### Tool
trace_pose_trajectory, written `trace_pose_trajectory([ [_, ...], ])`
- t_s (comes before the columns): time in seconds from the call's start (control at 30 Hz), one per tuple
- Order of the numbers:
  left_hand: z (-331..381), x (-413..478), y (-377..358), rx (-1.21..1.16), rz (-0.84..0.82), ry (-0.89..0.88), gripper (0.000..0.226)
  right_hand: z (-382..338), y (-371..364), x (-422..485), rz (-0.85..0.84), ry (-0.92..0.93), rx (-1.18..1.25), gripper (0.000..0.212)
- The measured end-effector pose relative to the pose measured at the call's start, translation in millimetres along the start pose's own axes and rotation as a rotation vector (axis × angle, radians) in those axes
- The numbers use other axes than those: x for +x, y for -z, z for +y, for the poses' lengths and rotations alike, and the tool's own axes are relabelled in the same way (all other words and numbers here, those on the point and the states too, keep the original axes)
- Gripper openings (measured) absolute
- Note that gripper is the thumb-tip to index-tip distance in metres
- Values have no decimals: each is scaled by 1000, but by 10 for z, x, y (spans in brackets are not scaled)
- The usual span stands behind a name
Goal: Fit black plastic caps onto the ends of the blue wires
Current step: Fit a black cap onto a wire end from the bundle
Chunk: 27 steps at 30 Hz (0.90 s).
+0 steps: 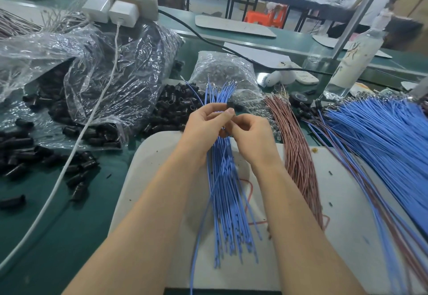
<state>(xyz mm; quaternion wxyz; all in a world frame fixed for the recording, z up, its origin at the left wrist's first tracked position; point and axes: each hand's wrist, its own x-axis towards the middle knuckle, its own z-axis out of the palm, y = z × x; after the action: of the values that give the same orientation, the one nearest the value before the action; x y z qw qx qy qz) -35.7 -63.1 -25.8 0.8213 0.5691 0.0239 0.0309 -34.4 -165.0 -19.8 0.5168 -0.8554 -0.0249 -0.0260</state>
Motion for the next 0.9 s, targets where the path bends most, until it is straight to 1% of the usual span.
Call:
trace_pose_trajectory([
  [0.1,-23,21,38,30,-14,-6,27,7,-14,10,-9,8,-20,23],
  [0.2,-31,32,77,33,1,-26,25,5,-36,9,-61,7,-24,23],
  [0.4,-70,61,67,103,51,-10,24,25,-41,11,-140,27,-41,22],
  [0.6,-64,78,81,98,72,-9,28,65,-77,27,-158,21,21,23],
  [0.77,-87,123,97,153,89,6,23,102,-121,48,-142,10,-37,25],
  [0.83,-98,138,96,166,106,-3,19,128,-96,69,-96,42,-114,29],
  [0.87,-99,147,105,162,131,-1,17,158,-48,92,-21,67,-198,32],
  [0.9,-96,159,122,148,163,6,15,207,33,126,96,77,-297,34],
])
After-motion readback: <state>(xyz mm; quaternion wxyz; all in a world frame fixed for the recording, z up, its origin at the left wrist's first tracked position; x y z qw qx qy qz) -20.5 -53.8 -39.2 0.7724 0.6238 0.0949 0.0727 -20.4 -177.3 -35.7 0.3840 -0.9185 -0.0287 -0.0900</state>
